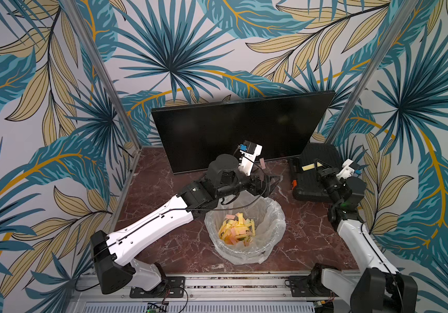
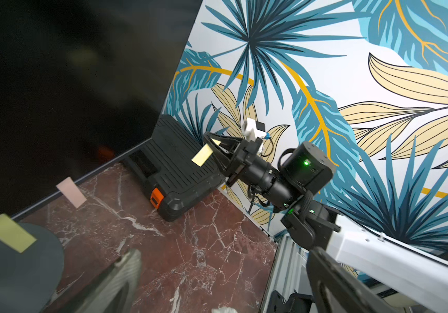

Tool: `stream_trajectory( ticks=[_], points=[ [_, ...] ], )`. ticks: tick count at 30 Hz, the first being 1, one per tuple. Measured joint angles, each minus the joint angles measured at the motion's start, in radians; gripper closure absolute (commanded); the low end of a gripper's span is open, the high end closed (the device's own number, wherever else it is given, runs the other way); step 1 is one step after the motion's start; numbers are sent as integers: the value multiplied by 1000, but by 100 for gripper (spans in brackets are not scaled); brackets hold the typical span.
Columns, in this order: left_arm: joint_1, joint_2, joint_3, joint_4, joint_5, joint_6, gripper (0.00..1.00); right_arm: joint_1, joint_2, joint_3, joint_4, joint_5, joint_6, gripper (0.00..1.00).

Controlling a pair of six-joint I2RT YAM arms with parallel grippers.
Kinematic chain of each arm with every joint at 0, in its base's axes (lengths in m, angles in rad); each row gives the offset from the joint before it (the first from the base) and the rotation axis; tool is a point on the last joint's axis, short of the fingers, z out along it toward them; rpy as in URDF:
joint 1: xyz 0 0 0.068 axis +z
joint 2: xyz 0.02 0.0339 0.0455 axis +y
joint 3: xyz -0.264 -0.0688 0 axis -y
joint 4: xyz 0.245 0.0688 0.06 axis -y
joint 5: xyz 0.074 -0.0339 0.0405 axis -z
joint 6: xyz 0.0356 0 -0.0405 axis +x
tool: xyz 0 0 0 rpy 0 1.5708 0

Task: Remove the sticky note from the monitor
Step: Tear off the sticky note from the monitor, then place the sticky note in the trash bin.

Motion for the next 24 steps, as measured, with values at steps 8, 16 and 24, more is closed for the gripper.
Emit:
stream_trajectory(
  ticks=[8, 16, 24],
  points=[
    [5, -136, -34, -162, -185, 20, 0, 208, -223, 29, -193, 4, -55, 100],
    [89, -257, -128, -310, -328, -7, 0, 468, -237, 157, -421, 10, -167, 100],
    [179, -319, -137, -372, -345, -13, 0, 771, -181, 257, -600, 69, -300, 100]
  ],
)
